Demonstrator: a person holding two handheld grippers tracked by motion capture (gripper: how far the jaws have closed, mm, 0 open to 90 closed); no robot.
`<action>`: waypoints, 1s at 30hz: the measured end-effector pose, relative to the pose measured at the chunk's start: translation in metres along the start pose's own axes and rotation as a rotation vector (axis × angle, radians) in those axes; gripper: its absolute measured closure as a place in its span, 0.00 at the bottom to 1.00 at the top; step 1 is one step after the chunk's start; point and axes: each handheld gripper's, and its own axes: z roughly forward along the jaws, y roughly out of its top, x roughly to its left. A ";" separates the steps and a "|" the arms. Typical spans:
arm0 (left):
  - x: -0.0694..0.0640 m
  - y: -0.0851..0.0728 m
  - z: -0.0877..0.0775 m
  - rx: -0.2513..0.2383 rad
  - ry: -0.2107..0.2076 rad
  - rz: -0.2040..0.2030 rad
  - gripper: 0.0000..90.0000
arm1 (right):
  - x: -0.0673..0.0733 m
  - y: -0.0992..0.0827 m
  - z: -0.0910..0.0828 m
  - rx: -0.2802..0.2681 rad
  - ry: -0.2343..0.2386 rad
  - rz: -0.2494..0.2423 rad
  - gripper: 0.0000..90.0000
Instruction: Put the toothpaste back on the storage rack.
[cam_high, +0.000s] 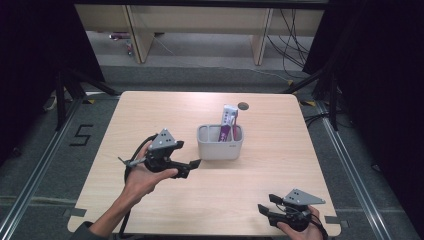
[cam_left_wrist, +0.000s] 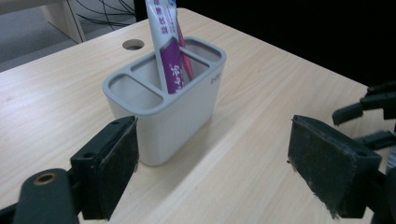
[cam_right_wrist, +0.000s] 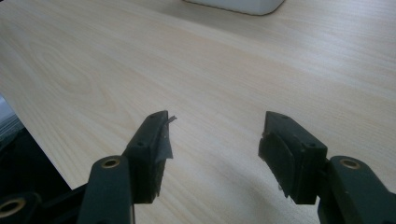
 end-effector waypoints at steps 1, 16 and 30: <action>-0.001 -0.003 -0.003 0.007 0.003 0.001 0.18 | 0.000 0.000 0.000 -0.001 -0.007 -0.007 0.47; -0.009 -0.046 -0.033 -0.030 0.001 0.035 0.18 | 0.003 0.000 0.001 0.003 0.008 0.012 0.46; -0.011 -0.088 -0.045 -0.038 0.001 0.039 0.17 | 0.004 0.001 0.002 -0.014 -0.011 -0.012 0.37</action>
